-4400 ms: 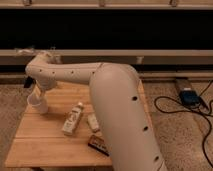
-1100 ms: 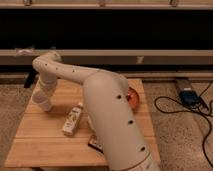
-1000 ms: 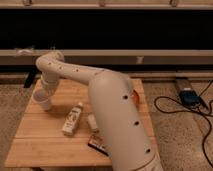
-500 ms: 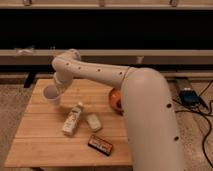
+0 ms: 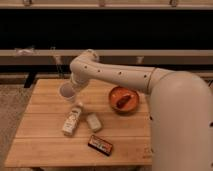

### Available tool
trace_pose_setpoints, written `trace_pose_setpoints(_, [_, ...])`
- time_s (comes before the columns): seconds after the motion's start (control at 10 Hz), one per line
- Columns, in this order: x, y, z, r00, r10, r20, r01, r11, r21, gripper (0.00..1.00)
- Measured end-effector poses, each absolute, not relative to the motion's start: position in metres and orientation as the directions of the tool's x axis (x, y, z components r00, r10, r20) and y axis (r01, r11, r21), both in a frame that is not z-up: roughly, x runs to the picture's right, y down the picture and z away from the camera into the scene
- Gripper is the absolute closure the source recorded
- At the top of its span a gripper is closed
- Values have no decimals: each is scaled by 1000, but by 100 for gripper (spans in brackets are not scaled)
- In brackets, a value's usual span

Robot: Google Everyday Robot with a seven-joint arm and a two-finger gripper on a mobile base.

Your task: Place the ceramic cup in the ceramic bowl

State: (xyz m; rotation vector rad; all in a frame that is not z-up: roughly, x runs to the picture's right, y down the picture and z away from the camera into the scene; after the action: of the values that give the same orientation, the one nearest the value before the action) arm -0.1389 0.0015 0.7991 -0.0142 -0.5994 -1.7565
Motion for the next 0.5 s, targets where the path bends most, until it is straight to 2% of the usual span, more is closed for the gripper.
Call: trace_pose_setpoints(0.5, [-65, -1, 800, -158, -931, 329, 955, -60, 289, 100])
